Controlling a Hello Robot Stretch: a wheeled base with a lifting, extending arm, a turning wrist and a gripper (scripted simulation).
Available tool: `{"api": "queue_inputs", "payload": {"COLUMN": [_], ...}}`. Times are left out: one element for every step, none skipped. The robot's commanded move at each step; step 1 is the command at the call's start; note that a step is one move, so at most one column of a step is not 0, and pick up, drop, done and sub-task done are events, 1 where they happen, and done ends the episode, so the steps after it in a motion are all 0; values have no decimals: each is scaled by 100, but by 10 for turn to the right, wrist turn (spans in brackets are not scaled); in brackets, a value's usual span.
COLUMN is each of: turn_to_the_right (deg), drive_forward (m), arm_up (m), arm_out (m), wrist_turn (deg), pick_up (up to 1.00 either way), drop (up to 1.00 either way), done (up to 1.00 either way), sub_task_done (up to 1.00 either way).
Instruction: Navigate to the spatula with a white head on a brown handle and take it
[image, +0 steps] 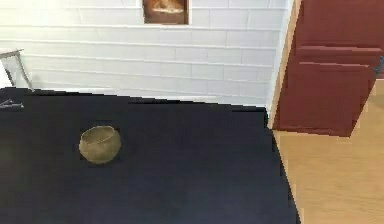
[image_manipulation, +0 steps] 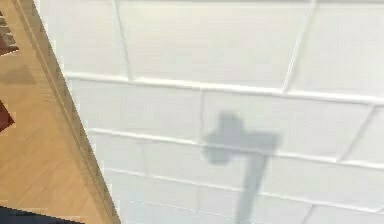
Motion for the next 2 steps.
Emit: {"api": "queue_inputs", "payload": {"turn_to_the_right": [0,450], "drive_forward": [75,0], "arm_up": [0,0], "arm_out": [0,0], "wrist_turn": [0,0], "pick_up": [0,0], "drop": [0,0], "done": [0,0], "sub_task_done": [0,0]}}
